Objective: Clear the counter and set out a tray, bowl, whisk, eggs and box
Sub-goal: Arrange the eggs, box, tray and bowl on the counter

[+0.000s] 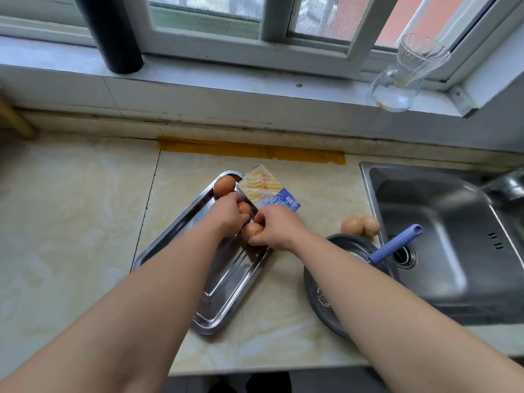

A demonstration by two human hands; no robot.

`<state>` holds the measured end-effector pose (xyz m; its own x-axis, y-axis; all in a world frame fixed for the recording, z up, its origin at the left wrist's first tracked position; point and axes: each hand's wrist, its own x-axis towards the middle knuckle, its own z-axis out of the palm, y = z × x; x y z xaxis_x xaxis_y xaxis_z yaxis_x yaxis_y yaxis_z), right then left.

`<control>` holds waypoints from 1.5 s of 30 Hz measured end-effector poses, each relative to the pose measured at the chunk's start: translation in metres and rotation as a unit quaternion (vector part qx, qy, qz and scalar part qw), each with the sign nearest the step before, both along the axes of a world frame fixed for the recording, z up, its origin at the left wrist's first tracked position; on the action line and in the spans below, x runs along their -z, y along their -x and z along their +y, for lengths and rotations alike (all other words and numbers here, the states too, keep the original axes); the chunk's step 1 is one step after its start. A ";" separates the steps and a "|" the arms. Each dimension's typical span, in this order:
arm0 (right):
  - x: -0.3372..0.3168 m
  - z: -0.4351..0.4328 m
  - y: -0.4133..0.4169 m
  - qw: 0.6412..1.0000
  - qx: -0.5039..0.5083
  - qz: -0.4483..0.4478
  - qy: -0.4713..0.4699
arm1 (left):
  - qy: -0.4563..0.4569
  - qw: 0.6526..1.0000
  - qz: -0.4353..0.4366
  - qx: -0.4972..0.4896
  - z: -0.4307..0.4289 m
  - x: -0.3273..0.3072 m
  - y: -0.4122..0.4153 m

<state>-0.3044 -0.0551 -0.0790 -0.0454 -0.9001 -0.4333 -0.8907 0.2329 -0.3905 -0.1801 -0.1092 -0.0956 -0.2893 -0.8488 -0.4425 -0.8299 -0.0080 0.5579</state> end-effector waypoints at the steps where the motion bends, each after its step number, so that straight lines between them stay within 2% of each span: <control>1: -0.001 0.001 0.003 1.000 0.002 -0.002 0.000 | -0.005 1.000 0.000 -0.009 0.001 0.000 0.000; 7: -0.016 0.007 0.025 0.997 0.058 -0.050 0.033 | -0.018 0.998 0.004 -0.052 0.012 -0.006 0.003; 13: -0.048 0.006 0.066 0.982 0.139 -0.113 0.059 | 0.050 0.991 0.057 -0.106 0.005 -0.044 0.026; 15: -0.060 0.006 0.088 0.974 0.171 -0.125 0.076 | 0.047 0.990 0.063 -0.116 0.007 -0.058 0.044; 23: -0.071 0.018 0.181 0.960 0.253 -0.067 0.094 | 0.006 0.989 0.122 -0.085 0.029 -0.068 0.138; 26: -0.061 0.020 0.206 0.956 0.280 -0.045 0.074 | -0.007 0.991 0.112 -0.075 0.036 -0.057 0.173; 33: -0.031 0.014 0.238 0.964 0.265 0.012 0.022 | -0.029 0.994 0.095 -0.047 0.039 -0.027 0.225; 45: -0.005 0.008 0.248 0.967 0.254 0.013 -0.013 | -0.029 0.998 0.049 -0.035 0.039 -0.006 0.248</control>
<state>-0.5520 -0.0476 -0.0744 -0.4903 -0.7469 -0.4492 -0.6672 0.6532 -0.3579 -0.4284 -0.0697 -0.0894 -0.2747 -0.8417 -0.4649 -0.7683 -0.0985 0.6324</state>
